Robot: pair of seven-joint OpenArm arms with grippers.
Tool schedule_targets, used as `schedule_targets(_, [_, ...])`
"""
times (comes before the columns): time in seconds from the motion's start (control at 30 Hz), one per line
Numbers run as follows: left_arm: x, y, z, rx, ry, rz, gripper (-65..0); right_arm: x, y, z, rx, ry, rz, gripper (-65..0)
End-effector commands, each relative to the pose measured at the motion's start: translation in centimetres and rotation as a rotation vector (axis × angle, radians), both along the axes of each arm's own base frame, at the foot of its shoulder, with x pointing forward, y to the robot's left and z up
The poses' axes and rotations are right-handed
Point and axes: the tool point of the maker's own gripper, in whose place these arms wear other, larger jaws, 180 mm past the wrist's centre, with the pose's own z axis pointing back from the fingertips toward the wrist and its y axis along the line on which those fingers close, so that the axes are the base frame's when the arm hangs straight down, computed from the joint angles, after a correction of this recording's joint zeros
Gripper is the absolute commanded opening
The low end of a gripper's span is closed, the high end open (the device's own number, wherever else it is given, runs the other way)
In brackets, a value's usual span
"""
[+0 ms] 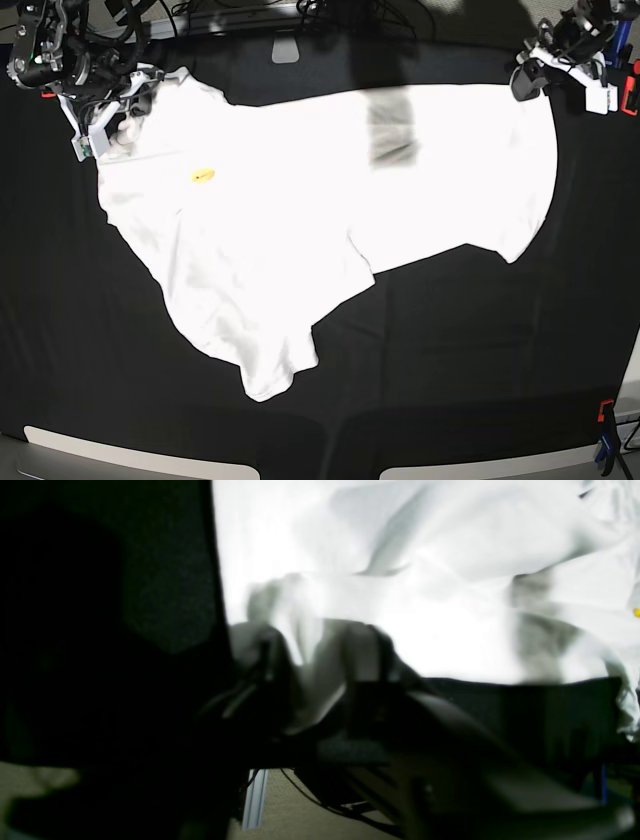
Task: Layout the t-shirt on the table in an organized manner, then fold the t-shirt properly
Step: 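Lift the shirt with both grippers and flip it over, print up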
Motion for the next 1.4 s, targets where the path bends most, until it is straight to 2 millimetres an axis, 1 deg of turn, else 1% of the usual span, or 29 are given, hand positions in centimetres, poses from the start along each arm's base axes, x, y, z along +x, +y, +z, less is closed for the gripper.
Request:
schedule_targets(0.0, [0.1, 0.4, 0.4, 0.015, -0.011, -0.002, -57.3, 0.0, -0.2, 0.3, -0.008, 0.001, 0.016, -65.0])
schedule_targets(0.03, [0.1, 0.6, 0.5, 0.017, -0.014, 0.002, -64.0, 0.0, -0.2, 0.3, -0.008, 0.001, 0.016, -65.0])
schedule_targets(0.07, [0.1, 0.8, 0.5, 0.02, -0.014, 0.003, -65.0, 0.0, -0.2, 0.3, -0.008, 0.0, 0.015, -65.0])
schedule_targets(0.13, [0.1, 1.3, 0.7, 0.027, -0.015, 0.004, -65.0, 0.0, -0.2, 0.3, -0.005, -0.002, 0.016, -65.0])
schedule_targets(0.2, [0.1, 1.9, 1.3, 0.009, -0.026, 0.016, -65.0, 0.1, 0.1, 0.5, -0.004, -0.007, 0.041, -65.0])
schedule_targets(0.27, [0.1, 2.4, 2.7, -0.04, -0.069, 0.03, -65.0, 0.2, 0.2, 0.8, -0.006, -0.022, 0.077, -65.0])
schedule_targets(0.33, [-0.1, 2.8, 4.7, -0.085, -0.145, 0.034, -65.0, 0.6, -0.3, 1.6, -0.021, -0.047, 0.068, -65.0])
schedule_targets(0.37, [-0.2, 3.5, 5.6, -0.098, -0.177, 0.06, -65.0, 0.8, -0.8, 2.2, -0.031, -0.066, 0.056, -65.0])
schedule_targets(0.5, [-1.3, 6.6, 9.1, -0.092, -0.264, 0.159, -65.0, 1.8, -3.2, 5.8, -0.039, -0.172, -0.016, -65.0])
schedule_targets(0.57, [-1.7, 7.2, 10.6, -0.106, -0.292, 0.172, -65.0, 1.7, -4.1, 7.8, -0.041, -0.221, -0.019, -65.0])
schedule_targets(0.63, [-2.1, 7.3, 11.8, -0.136, -0.316, 0.17, -65.0, 1.4, -4.9, 9.5, -0.039, -0.266, -0.035, -65.0])
schedule_targets(0.67, [-2.3, 7.2, 12.3, -0.146, -0.32, 0.165, -65.0, 1.3, -5.3, 10.4, -0.036, -0.293, -0.055, -65.0])
schedule_targets(0.77, [-3.6, 7.3, 12.1, -0.115, -0.272, 0.153, -65.0, 0.6, -7.0, 12.9, -0.045, -0.385, -0.136, -65.0])
schedule_targets(0.9, [-4.0, 8.1, 13.1, -0.063, -0.285, 0.167, -65.0, -0.9, -8.4, 16.0, -0.059, -0.463, -0.191, -65.0])
schedule_targets(1.03, [-3.4, 8.5, 15.4, 0.006, -0.344, 0.153, -65.0, -2.1, -8.9, 19.2, -0.099, -0.529, -0.196, -65.0])
schedule_targets(1.13, [-2.7, 7.7, 17.6, 0.072, -0.391, 0.102, -65.0, -2.4, -8.8, 21.7, -0.169, -0.574, -0.175, -65.0])
schedule_targets(1.23, [-2.1, 6.7, 19.7, 0.138, -0.436, 0.048, -65.0, -2.7, -8.8, 24.2, -0.271, -0.617, -0.156, -65.0])
schedule_targets(1.3, [-1.7, 6.4, 21.2, 0.182, -0.477, 0.033, -65.0, -2.9, -8.9, 26.0, -0.345, -0.645, -0.15, -65.0])
schedule_targets(1.37, [-1.5, 6.6, 22.9, 0.225, -0.531, 0.04, -65.0, -2.7, -8.4, 26.5, -0.389, -0.644, -0.122, -65.0])
